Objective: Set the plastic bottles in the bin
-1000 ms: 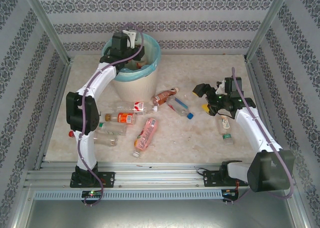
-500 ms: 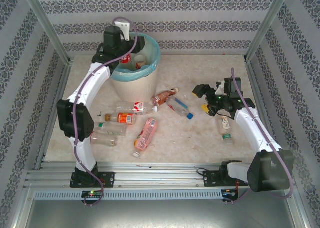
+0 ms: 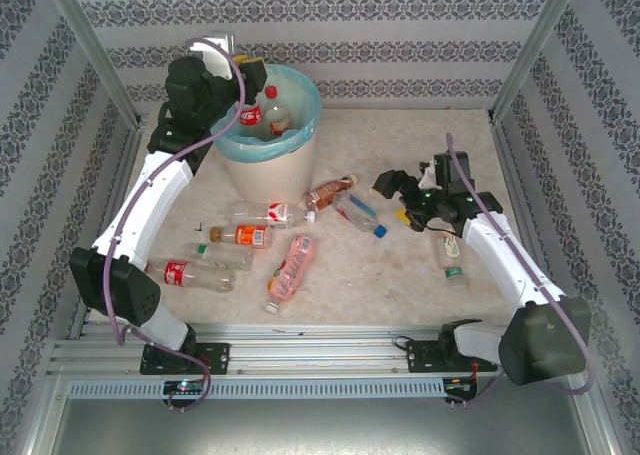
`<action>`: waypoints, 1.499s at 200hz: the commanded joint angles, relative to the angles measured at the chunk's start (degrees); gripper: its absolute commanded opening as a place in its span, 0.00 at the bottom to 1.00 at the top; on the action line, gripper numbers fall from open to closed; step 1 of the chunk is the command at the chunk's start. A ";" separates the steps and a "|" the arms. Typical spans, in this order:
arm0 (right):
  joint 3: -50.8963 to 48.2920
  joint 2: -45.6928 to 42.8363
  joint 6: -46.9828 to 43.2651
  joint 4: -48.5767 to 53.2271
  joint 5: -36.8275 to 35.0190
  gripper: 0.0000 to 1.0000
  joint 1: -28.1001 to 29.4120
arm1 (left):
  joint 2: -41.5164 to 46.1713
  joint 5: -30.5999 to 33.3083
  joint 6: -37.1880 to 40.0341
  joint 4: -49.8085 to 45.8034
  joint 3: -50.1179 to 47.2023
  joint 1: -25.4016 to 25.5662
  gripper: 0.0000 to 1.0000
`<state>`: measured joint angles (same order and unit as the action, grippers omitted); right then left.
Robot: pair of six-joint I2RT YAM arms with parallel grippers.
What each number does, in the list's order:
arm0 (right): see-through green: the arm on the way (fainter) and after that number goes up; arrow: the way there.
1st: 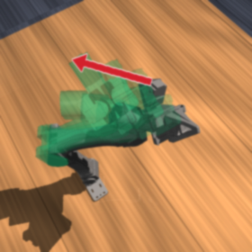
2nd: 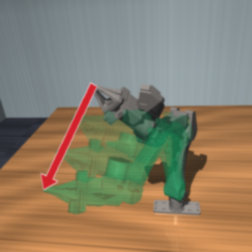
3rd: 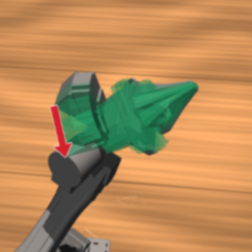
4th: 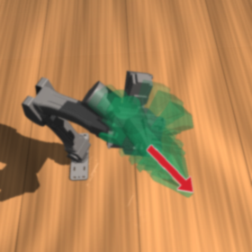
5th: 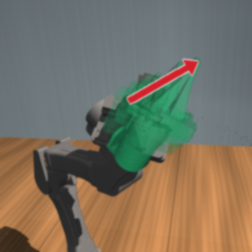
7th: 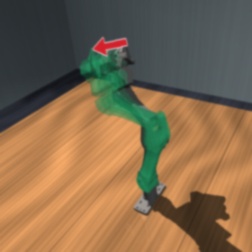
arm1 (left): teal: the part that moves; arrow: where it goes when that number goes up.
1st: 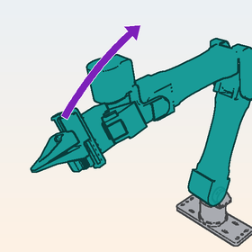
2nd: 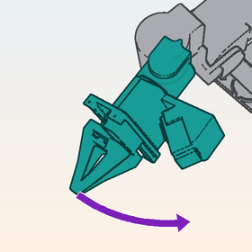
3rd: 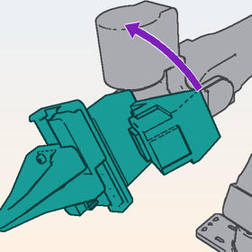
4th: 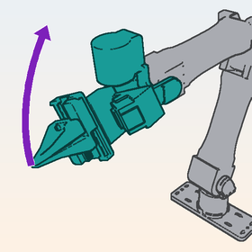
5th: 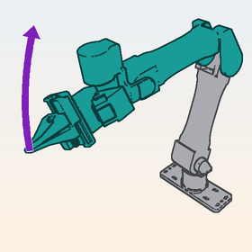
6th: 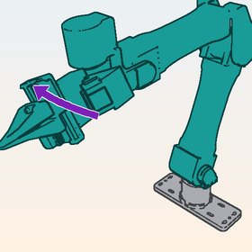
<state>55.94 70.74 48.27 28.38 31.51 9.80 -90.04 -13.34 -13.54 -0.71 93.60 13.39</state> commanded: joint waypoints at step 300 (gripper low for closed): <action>20.47 34.85 -109.27 8.37 -25.60 0.96 47.59 | 57.95 -31.80 54.11 -13.58 -53.15 -0.22 1.00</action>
<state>74.61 102.78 -60.05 33.54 5.39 56.90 -33.30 -43.55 38.11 -14.20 40.99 13.39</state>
